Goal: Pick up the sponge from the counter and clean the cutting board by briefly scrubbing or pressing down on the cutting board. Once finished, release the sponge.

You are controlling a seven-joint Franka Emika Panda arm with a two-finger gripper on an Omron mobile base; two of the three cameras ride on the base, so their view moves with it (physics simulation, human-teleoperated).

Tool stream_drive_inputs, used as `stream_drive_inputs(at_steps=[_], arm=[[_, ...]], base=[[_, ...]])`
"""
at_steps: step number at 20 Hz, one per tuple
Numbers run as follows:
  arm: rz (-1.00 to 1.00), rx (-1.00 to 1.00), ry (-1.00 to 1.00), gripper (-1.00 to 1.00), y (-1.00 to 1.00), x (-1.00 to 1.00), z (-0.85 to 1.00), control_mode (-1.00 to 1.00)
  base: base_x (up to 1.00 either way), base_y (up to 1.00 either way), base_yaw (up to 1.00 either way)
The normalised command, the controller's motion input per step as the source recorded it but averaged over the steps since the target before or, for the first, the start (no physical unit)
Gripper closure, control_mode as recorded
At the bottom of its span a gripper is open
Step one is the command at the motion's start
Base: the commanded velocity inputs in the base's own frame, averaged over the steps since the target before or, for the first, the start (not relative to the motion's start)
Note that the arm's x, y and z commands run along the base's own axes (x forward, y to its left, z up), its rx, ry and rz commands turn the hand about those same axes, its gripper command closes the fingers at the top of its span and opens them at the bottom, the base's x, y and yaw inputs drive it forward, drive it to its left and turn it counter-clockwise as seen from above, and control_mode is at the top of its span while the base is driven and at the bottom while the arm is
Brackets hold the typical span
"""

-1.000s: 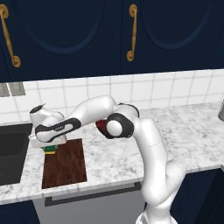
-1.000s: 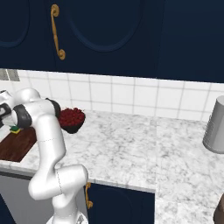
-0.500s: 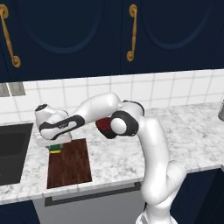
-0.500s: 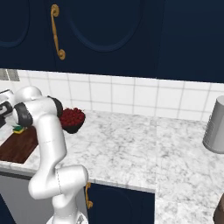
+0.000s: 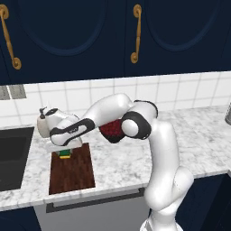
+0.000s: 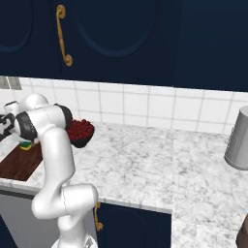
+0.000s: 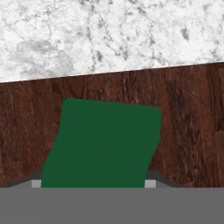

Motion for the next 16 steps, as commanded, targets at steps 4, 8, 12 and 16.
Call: stream_drive_inputs(at_steps=[4,8,12,16], arm=[[0.00,0.00,0.00,1.00,-0.53,-0.08,-0.17,-1.00],[0.00,0.00,0.03,1.00,-0.64,-0.07,-0.10,-1.00],[0.00,0.00,0.08,1.00,-0.54,-0.01,-0.30,-1.00],[0.00,0.00,0.09,1.00,-0.61,-0.09,-0.31,-1.00]], base=[[0.00,0.00,0.00],[0.00,0.00,0.00],[0.00,0.00,0.00],[0.00,0.00,0.00]])
